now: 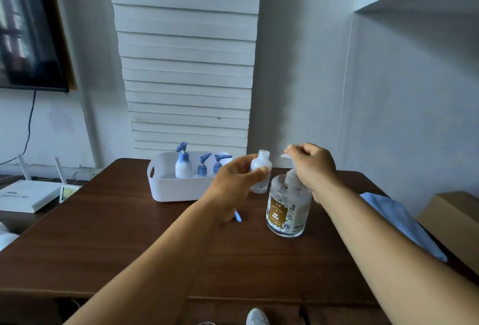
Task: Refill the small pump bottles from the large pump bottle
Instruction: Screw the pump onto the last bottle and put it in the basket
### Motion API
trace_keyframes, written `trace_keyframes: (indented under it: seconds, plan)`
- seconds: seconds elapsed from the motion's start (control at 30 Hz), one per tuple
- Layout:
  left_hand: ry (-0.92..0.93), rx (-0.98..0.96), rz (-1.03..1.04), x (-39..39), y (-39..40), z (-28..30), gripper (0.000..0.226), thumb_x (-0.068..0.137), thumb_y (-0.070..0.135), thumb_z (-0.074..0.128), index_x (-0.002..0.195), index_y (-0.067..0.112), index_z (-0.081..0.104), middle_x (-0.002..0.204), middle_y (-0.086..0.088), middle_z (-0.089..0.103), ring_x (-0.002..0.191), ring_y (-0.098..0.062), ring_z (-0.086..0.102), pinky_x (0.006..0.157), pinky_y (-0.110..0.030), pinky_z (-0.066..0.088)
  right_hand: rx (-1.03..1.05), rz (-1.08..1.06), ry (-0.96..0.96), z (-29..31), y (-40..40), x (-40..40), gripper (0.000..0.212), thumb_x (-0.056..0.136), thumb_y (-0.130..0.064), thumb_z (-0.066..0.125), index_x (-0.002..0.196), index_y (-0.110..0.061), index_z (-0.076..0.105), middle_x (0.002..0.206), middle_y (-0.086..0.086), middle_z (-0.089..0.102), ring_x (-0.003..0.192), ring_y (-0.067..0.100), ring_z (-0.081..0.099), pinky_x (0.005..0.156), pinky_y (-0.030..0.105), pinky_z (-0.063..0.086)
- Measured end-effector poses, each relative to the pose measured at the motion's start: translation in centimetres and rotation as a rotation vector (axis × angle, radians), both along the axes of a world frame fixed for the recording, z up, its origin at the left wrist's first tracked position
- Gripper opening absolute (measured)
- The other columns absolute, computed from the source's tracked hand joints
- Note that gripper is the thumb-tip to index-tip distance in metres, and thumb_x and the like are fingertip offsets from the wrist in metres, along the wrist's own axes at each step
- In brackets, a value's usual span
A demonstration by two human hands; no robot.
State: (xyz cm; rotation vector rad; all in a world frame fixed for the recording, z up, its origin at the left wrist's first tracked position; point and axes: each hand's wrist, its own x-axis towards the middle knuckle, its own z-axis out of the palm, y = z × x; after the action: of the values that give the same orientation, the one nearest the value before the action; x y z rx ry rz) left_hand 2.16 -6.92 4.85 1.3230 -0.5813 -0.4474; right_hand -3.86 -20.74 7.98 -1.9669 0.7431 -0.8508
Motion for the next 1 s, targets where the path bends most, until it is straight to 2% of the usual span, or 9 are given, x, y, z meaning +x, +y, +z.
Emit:
trace_keyframes:
  seconds: [0.1,0.23,0.4,0.47,0.53,0.63,0.73,0.8,1.0]
  plan:
    - [-0.010,0.017,-0.009,-0.1,1.0,-0.1,0.019,0.086,0.011,0.063,0.103,0.020,0.065,0.105,-0.005,0.070,0.104,-0.022,0.064,0.095,-0.035,0.050,-0.124,-0.066,0.018,0.4,1.4,-0.5,0.026,0.085,-0.043,0.056,0.065,-0.027,0.061,0.080,-0.010,0.063,0.103,0.027,0.056,0.089,0.039,0.047]
    - [-0.002,0.025,0.049,0.2,3.2,-0.7,0.017,0.085,0.010,0.065,0.097,0.023,0.063,0.097,-0.005,0.069,0.094,-0.025,0.062,0.087,-0.039,0.047,-0.356,-0.050,-0.037,0.6,4.2,-0.8,0.011,0.086,-0.035,0.060,0.086,-0.029,0.070,0.110,-0.006,0.064,0.112,0.026,0.050,0.093,0.036,0.042]
    - [-0.024,0.094,0.171,1.3,6.2,-2.1,0.028,0.085,0.013,0.066,0.111,0.019,0.059,0.106,-0.009,0.067,0.100,-0.029,0.066,0.093,-0.048,0.050,-0.331,0.245,-0.134,-0.8,7.0,0.2,0.011,0.086,-0.017,0.062,0.090,-0.021,0.072,0.083,-0.011,0.065,0.085,0.012,0.060,0.076,0.024,0.046]
    - [-0.069,0.137,0.220,1.5,7.6,-2.8,0.038,0.083,0.018,0.069,0.119,0.020,0.055,0.114,-0.010,0.063,0.104,-0.025,0.064,0.096,-0.044,0.050,-0.243,0.350,-0.033,-1.8,8.1,0.6,0.014,0.090,-0.015,0.058,0.094,-0.020,0.070,0.082,-0.013,0.062,0.077,0.005,0.056,0.069,0.018,0.043]
    - [-0.090,0.154,0.265,1.7,8.5,-3.5,0.037,0.083,0.020,0.069,0.117,0.024,0.054,0.116,-0.007,0.061,0.105,-0.020,0.062,0.095,-0.038,0.050,-0.176,0.412,0.105,-3.2,8.7,1.2,0.018,0.092,-0.017,0.055,0.104,-0.022,0.068,0.096,-0.009,0.067,0.085,0.007,0.058,0.075,0.018,0.045]
    - [-0.125,0.190,0.285,1.9,9.8,-4.4,0.031,0.085,0.022,0.067,0.111,0.030,0.052,0.107,-0.002,0.063,0.095,-0.013,0.064,0.077,-0.022,0.050,-0.143,0.434,0.288,-5.6,8.9,2.4,0.028,0.094,-0.017,0.052,0.118,-0.026,0.063,0.118,-0.005,0.064,0.105,0.012,0.058,0.081,0.023,0.045]
    - [-0.121,0.190,0.269,2.2,10.3,-5.2,0.030,0.087,0.020,0.065,0.114,0.025,0.055,0.108,-0.006,0.065,0.087,-0.012,0.065,0.067,-0.017,0.050,-0.165,0.431,0.453,-7.7,8.5,3.7,0.038,0.092,-0.015,0.052,0.125,-0.032,0.059,0.129,0.000,0.056,0.115,0.017,0.055,0.087,0.020,0.042]
    - [-0.127,0.202,0.249,2.2,10.3,-5.7,0.030,0.088,0.018,0.062,0.116,0.023,0.055,0.104,-0.003,0.066,0.082,-0.008,0.064,0.064,-0.015,0.049,-0.224,0.412,0.553,-8.7,8.3,4.5,0.041,0.090,-0.017,0.053,0.124,-0.039,0.058,0.135,0.002,0.051,0.120,0.022,0.052,0.098,0.024,0.043]
    - [-0.116,0.247,0.217,2.3,10.2,-6.6,0.038,0.088,0.019,0.063,0.124,0.024,0.053,0.112,-0.002,0.062,0.096,-0.012,0.062,0.077,-0.017,0.049,-0.317,0.381,0.680,-8.8,8.1,5.0,0.023,0.088,-0.027,0.061,0.105,-0.042,0.063,0.123,0.003,0.052,0.113,0.027,0.052,0.094,0.035,0.047]
